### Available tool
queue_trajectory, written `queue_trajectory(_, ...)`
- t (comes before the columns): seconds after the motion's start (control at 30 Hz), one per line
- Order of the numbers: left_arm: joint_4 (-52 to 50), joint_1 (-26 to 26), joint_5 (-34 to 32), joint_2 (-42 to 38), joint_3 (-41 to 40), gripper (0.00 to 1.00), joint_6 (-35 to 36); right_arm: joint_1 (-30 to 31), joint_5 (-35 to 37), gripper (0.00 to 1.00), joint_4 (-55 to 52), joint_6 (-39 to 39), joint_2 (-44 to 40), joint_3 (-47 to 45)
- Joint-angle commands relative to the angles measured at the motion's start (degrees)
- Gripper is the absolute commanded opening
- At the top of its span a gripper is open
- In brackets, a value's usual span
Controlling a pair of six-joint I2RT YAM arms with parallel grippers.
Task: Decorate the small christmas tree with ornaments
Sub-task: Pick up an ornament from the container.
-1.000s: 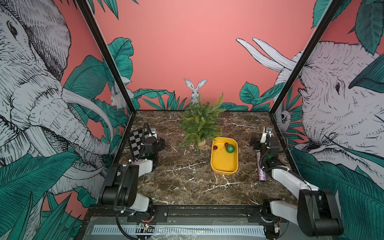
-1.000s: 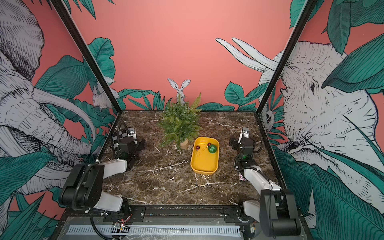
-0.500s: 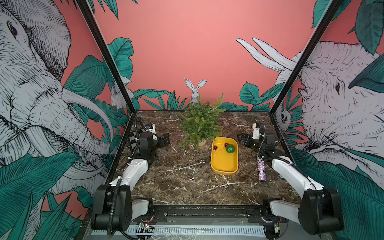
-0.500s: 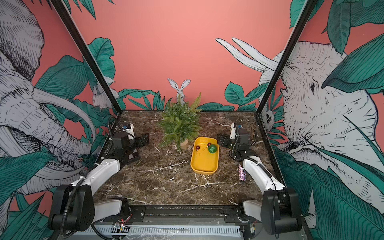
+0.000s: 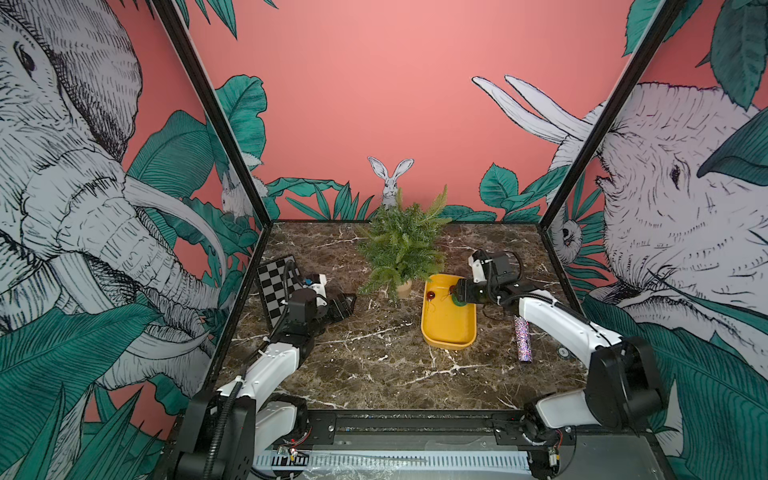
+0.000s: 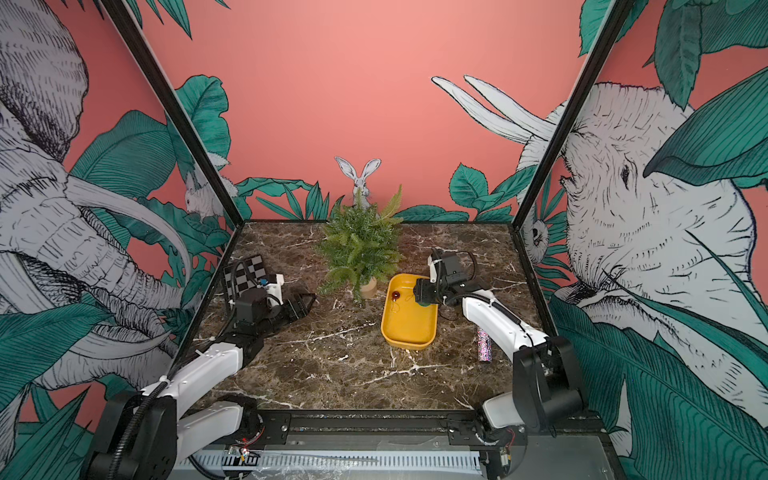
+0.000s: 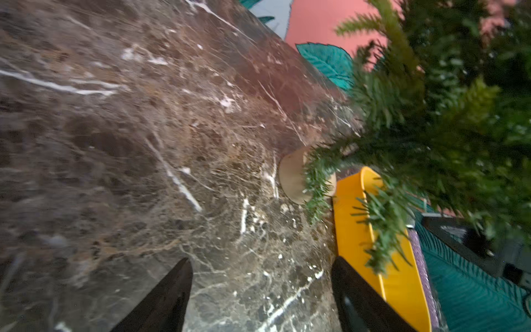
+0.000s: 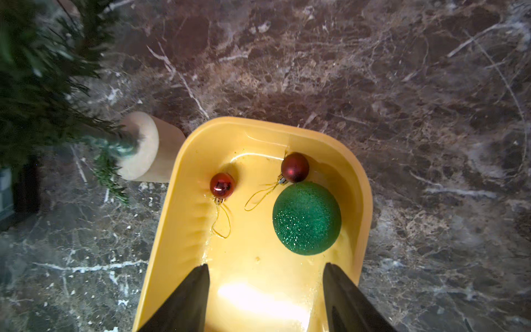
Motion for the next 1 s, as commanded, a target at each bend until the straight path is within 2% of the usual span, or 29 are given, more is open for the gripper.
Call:
queue_trajectory(0.0, -0.56, -3.52, -2.5, -1.16, 1.16, 0.78, -0.38, 1.53, 5.75, 0.66, -2.56, 0.24, 2.33, 2.58)
queue_trajectory(0.2, 1.39, -4.71, -2.51, 0.85, 0.81, 0.78, -1.65, 1.95, 10.86, 0.67, -2.42, 2.28, 6.83, 3.57)
queue_trajectory(0.57, 2.21, -6.56, -2.86, 2.88, 1.51, 0.78, -1.88, 3.04, 11.23, 0.69, -0.74, 2.81, 16.36, 6.6)
queue_trajectory(0.97, 3.44, -7.01, -2.15, 5.35, 2.74, 0.78, -2.36, 3.31, 15.38, 0.74, 2.31, 4.63, 16.37, 6.65)
